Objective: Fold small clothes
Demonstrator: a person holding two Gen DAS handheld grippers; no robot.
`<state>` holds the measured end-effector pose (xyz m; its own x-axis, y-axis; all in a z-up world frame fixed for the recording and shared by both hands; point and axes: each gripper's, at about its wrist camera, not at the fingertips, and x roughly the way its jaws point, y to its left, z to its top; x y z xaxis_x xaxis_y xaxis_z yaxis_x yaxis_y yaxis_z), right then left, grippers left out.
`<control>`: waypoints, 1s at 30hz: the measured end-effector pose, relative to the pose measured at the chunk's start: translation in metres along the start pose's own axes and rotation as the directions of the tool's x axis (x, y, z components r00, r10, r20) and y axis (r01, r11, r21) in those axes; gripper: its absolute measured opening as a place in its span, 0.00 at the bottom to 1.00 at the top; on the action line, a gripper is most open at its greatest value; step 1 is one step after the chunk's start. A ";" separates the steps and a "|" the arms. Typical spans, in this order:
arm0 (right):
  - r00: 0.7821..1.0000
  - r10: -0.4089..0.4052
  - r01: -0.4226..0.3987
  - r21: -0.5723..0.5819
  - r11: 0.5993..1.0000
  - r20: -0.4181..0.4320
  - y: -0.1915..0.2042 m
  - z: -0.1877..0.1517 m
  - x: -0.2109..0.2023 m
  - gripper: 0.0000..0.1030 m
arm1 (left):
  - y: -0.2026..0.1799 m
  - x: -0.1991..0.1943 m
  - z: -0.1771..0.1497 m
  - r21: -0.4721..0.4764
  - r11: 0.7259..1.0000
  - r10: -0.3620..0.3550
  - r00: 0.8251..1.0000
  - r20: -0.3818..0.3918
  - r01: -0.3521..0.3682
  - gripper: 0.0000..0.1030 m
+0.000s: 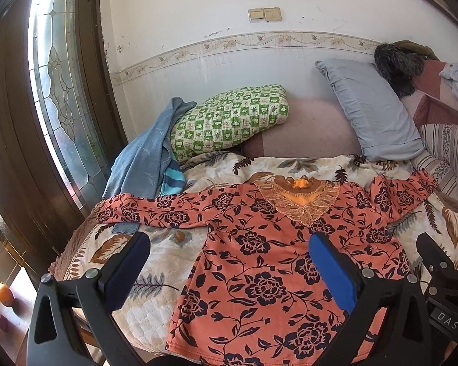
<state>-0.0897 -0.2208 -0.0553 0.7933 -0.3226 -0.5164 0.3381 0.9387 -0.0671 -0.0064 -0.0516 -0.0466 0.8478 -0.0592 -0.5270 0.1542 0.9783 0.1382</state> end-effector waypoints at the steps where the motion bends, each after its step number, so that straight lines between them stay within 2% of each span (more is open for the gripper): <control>1: 1.000 0.000 0.000 0.001 1.000 -0.003 0.000 0.000 0.000 1.00 | -0.001 0.001 0.000 0.001 1.000 0.000 1.000 -0.001 0.000 1.00; 30: 1.000 0.008 -0.008 0.001 1.000 -0.017 -0.003 -0.003 0.008 1.00 | -0.008 0.002 -0.001 0.022 1.000 0.013 1.000 -0.010 -0.012 1.00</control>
<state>-0.0856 -0.2255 -0.0624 0.7873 -0.3129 -0.5313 0.3322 0.9412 -0.0620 -0.0065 -0.0595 -0.0494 0.8444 -0.0448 -0.5338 0.1545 0.9745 0.1627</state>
